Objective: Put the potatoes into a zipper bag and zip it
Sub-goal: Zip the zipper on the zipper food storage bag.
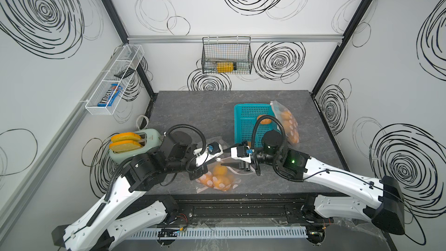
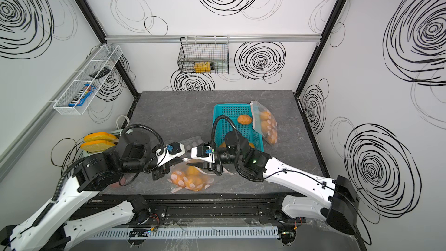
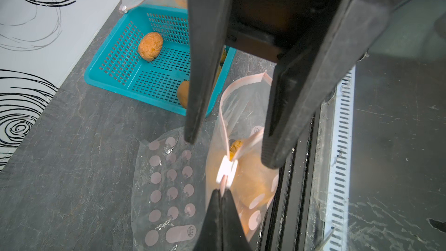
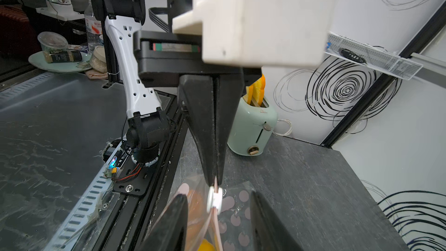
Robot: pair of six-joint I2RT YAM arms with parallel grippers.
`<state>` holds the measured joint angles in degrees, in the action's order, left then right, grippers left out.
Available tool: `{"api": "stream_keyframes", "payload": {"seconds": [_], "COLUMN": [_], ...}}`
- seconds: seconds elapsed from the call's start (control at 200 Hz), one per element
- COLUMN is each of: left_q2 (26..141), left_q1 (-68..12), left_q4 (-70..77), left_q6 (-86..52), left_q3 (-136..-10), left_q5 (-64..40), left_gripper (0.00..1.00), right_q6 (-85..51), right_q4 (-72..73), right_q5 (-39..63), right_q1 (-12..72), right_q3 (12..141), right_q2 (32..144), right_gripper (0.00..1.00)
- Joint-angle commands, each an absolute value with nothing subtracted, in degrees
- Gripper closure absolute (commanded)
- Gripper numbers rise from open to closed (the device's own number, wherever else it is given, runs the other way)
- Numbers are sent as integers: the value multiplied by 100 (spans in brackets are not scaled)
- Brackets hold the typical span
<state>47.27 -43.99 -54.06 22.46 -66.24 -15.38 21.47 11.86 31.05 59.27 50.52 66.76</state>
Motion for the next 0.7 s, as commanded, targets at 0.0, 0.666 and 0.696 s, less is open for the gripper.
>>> {"api": "stream_keyframes", "payload": {"seconds": [0.0,0.666,0.696], "left_q2": [4685,4572,4549], "left_q1": [-4430,-4430,-4430], "left_q4": [-5306,-5136,-5112], "left_q6": [2276,2294,2294], "left_q3": [-6660,-6408,-6397], "left_q5": [-1596,-1455,-1436], "left_gripper": [100,100,100], "right_q6": [2134,2248,2248], "right_q4": [1393,1004,987], "right_q5": [3298,3285,3266], "right_q1": [6003,6073,6073], "right_q3": [5221,5517,5504], "right_q2": [6723,7128,7128], "right_gripper": [56,78,80]}}
